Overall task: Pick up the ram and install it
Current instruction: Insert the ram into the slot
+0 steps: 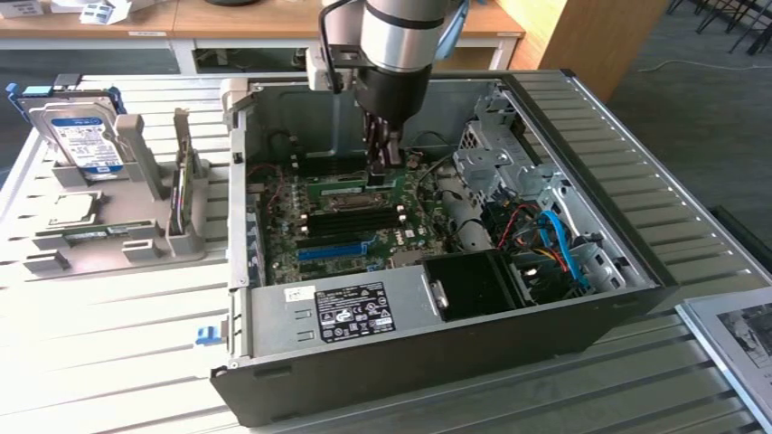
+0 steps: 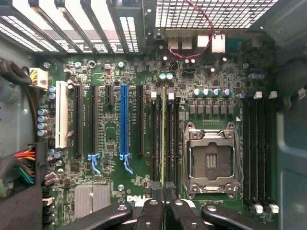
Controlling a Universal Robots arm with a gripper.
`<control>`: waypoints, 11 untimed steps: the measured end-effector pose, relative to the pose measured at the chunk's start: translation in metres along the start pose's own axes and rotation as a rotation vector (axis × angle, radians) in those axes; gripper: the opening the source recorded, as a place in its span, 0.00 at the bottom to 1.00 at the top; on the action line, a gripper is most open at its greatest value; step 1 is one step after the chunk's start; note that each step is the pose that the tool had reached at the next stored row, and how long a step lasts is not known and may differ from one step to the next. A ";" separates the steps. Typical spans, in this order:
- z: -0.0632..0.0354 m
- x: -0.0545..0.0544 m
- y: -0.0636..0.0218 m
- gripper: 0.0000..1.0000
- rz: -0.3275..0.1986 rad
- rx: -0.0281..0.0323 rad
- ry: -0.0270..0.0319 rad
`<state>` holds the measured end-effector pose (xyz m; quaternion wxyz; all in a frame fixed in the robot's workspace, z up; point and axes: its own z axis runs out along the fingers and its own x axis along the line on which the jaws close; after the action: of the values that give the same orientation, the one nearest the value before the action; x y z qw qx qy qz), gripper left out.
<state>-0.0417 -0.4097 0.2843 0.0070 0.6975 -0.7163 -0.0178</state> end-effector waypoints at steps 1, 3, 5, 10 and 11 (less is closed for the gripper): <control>0.0018 0.000 0.0000 0.12 0.000 0.0000 0.0001; 0.0055 0.000 -0.0002 0.12 0.000 0.0001 0.0000; 0.0087 0.000 -0.0003 0.12 0.000 0.0000 0.0001; 0.0166 0.000 -0.0006 0.12 0.000 0.0001 0.0001; 0.0179 0.000 -0.0006 0.12 0.000 0.0001 0.0001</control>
<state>-0.0417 -0.4098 0.2663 0.0070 0.6975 -0.7164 -0.0177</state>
